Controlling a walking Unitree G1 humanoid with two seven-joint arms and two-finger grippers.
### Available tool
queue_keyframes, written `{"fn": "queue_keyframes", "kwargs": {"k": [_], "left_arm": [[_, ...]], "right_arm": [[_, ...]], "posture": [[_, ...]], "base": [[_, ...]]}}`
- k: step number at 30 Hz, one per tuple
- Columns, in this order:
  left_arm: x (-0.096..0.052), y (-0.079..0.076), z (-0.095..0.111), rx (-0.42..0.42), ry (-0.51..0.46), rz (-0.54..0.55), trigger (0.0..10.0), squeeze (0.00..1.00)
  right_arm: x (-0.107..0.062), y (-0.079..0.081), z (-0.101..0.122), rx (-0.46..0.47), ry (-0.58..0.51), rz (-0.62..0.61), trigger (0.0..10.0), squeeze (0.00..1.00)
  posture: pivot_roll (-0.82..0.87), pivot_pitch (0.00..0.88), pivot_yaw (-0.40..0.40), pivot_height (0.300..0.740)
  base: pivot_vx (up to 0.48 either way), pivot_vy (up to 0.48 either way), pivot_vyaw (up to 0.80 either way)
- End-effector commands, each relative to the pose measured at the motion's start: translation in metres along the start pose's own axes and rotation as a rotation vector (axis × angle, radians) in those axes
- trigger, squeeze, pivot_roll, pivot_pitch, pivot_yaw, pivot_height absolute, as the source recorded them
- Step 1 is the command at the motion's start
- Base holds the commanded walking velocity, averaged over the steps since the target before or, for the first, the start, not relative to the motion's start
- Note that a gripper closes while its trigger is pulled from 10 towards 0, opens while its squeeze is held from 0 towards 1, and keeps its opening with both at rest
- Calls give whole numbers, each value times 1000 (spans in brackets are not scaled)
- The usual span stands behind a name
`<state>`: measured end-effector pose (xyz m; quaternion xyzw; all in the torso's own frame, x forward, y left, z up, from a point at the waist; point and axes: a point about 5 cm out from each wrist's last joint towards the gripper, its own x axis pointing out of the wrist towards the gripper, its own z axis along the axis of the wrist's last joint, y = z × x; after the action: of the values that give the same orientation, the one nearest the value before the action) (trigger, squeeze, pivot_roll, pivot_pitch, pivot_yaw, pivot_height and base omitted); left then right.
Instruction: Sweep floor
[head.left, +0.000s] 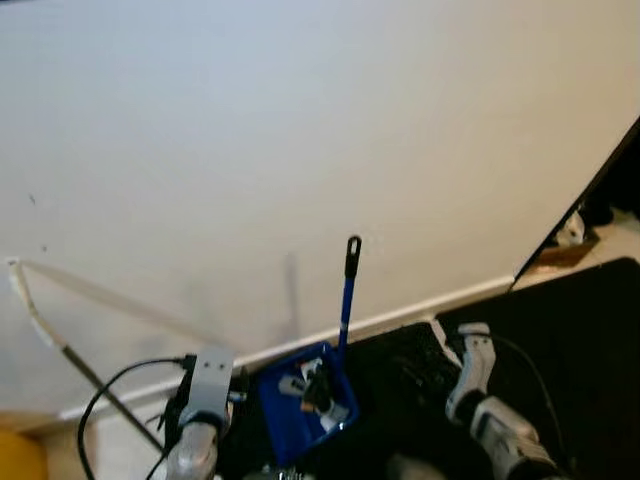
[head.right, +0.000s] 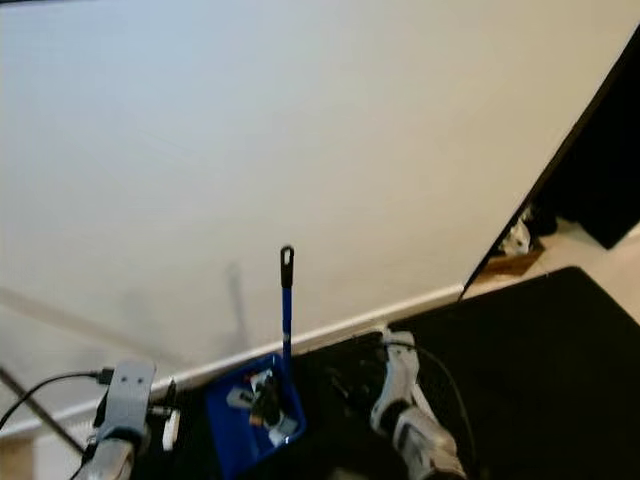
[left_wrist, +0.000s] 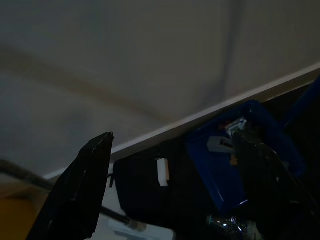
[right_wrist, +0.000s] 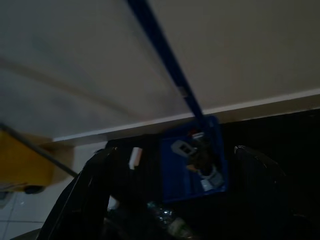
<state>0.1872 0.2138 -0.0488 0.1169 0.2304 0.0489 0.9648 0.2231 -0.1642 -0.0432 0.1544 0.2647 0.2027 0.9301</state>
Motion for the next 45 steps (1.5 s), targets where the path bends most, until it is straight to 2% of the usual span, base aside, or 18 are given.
{"fn": "queue_keyframes", "kwargs": {"k": [1,11,19,32,43,45], "left_arm": [[-1,2,-3,3,12,3,10000,0],[0,1,2,26,-19,-13,10000,0],[-2,1,3,-17,-43,-9,10000,0],[-4,5,2,-117,-62,-7,10000,0],[-2,5,5,-143,-64,-30,10000,0],[-1,5,5,-118,-61,-27,10000,0]], "right_arm": [[-2,-2,0,-3,5,-5,10000,0],[-2,-3,5,-30,-30,-17,10000,0],[-4,-1,9,-100,-101,-48,10000,0],[-5,2,7,-121,-114,-46,10000,0],[-3,2,8,-120,-108,-41,10000,0],[-2,3,8,-121,-105,-40,10000,0]], "posture": [[31,0,-25,740],[29,0,-30,740],[19,0,-22,740],[14,0,-16,740],[20,0,-22,740],[19,0,-21,740]], "base": [[0,0,0],[0,0,0],[0,0,0],[0,0,0],[0,0,0],[0,0,0]]}}
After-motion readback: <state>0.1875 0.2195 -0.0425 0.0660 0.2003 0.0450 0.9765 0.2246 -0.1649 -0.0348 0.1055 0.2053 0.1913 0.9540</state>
